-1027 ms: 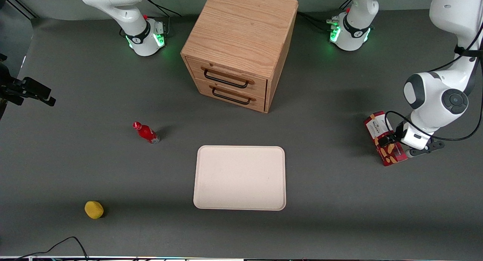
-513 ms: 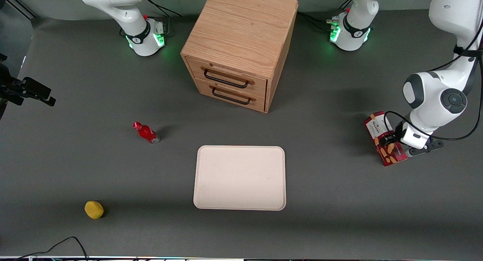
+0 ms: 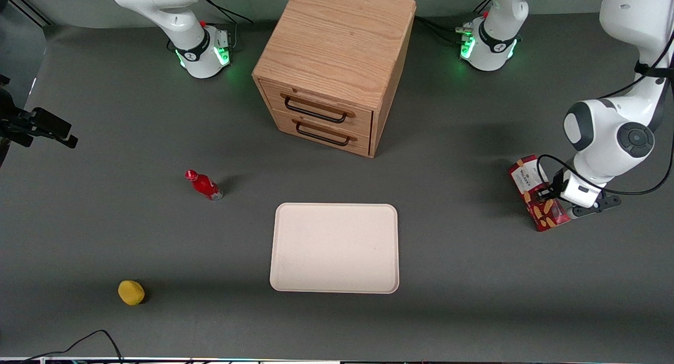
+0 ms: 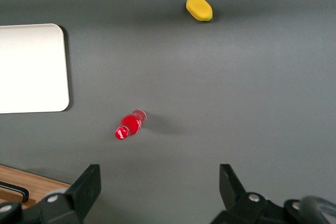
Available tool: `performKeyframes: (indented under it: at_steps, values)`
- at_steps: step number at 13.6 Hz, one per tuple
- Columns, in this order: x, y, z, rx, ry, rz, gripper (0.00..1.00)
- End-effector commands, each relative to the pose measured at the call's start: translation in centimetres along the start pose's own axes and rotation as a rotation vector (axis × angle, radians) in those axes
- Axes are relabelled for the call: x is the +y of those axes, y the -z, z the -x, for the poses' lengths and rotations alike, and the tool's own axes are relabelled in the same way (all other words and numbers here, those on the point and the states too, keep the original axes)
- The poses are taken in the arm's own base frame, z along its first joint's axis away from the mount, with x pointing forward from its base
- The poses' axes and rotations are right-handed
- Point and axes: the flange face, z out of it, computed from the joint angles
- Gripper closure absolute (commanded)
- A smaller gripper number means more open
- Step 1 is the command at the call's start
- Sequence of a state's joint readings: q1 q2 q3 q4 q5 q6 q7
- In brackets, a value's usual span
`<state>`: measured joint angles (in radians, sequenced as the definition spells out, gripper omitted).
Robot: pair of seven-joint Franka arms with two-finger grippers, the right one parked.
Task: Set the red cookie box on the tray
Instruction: 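Close the left gripper on the cookie box and lift it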
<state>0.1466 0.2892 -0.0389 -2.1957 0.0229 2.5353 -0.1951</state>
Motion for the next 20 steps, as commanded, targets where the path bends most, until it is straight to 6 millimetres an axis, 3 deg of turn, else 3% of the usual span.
performKeyframes:
  at_steps: [1, 3, 6, 8, 10, 15, 17, 20]
  values:
    - [0.2, 6.6, -0.2, -0.047, 0.01, -0.013, 0.89]
    - [1.1, 11.5, -1.0, -0.131, 0.0, -0.032, 0.88]
    - [2.8, 20.5, -2.5, -0.199, -0.017, -0.05, 0.86]
    - [4.5, 25.8, -2.7, -0.206, -0.029, -0.051, 0.86]
    - [6.7, 30.0, -2.2, -0.202, -0.039, -0.051, 0.87]
    - [17.1, 32.5, 1.2, -0.156, 0.071, -0.037, 0.86]
    - [22.9, 31.5, 2.7, -0.136, 0.132, -0.015, 0.84]
    - [31.3, 27.9, 4.9, -0.074, 0.182, 0.01, 0.84]
